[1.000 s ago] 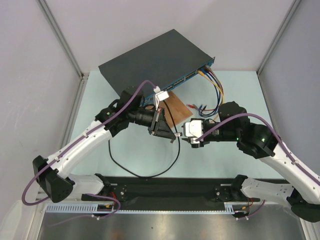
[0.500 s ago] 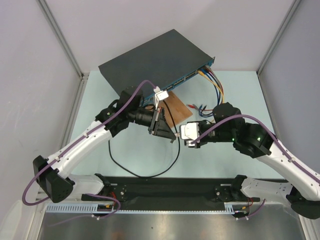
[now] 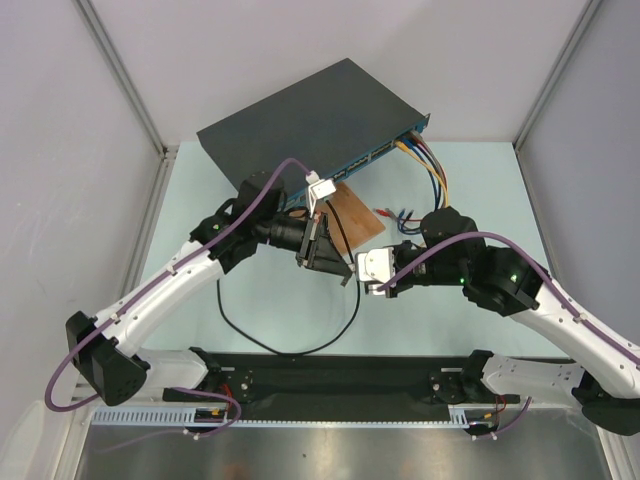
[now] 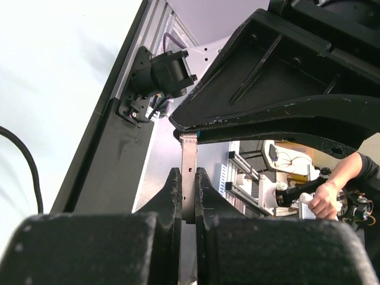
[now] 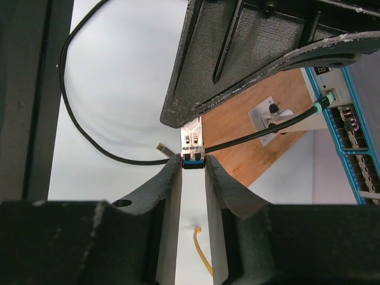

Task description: Insert the plug into the switch port

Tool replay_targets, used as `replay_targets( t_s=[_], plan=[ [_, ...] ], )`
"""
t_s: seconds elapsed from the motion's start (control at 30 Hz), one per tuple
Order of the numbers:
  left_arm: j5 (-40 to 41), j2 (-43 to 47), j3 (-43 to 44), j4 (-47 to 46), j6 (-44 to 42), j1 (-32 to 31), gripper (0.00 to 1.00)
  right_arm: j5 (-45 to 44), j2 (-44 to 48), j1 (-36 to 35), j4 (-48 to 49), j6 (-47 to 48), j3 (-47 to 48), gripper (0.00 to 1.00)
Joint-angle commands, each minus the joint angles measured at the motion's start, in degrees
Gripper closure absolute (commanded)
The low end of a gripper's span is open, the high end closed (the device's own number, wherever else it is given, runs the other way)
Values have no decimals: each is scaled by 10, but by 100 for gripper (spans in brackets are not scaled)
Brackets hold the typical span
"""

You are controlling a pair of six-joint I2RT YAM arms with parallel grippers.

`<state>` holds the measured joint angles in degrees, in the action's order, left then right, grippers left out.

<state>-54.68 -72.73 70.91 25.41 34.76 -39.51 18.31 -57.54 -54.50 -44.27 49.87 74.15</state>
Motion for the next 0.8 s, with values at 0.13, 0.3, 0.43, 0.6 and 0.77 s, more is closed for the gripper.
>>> replay_targets(
  t_s=[0.13,0.3,0.43,0.6,0.77],
  plan=[
    [2,13,4,-17,18,7,100,-12,-1,-9,13,14,4,81],
    [7,14,4,-22,15,8,71,-12,-2,-10,24,1,5,100],
    [32,20,55,1,-24,29,45,-29,-2,-7,30,-45,-1,100],
    [69,49,155,-9,-65,119,29,-20,2,39,46,-165,-11,100],
    [146,129,140,-72,-32,241,13,-33,-21,88,47,-271,9,100]
  ],
)
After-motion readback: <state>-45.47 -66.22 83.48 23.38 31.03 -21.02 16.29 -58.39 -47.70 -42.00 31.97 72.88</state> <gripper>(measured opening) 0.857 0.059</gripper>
